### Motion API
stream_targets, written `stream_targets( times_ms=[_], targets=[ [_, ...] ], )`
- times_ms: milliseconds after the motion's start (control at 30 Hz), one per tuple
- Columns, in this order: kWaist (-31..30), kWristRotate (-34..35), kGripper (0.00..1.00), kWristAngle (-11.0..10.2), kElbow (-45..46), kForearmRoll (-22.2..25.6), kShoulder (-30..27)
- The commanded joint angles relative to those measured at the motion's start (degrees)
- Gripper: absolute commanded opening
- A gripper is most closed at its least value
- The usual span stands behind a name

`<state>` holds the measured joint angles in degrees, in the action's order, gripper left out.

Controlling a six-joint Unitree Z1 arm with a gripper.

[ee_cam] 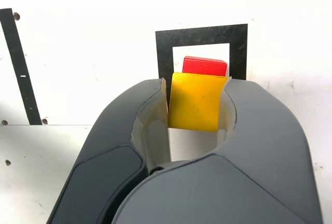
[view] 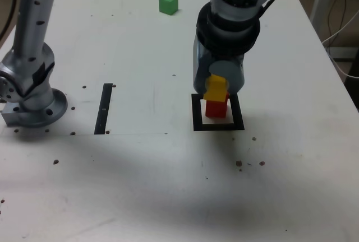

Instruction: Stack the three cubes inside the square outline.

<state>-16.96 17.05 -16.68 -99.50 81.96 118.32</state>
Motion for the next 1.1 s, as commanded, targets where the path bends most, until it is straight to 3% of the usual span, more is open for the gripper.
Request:
stream_targets(
  times_ms=[0, 633, 900, 1067],
  targets=[
    [-0.09, 0.35, 0.28, -0.11, 0.63, -0.82, 0.13],
    [0.18, 0.70, 0.31, -0.99, 1.59, -2.92, -0.25],
    [0.18, 0.68, 0.36, -0.99, 2.53, -2.80, -0.35],
    [0.18, 0.59, 0.45, -0.98, 2.58, -2.65, -0.40]
  ],
)
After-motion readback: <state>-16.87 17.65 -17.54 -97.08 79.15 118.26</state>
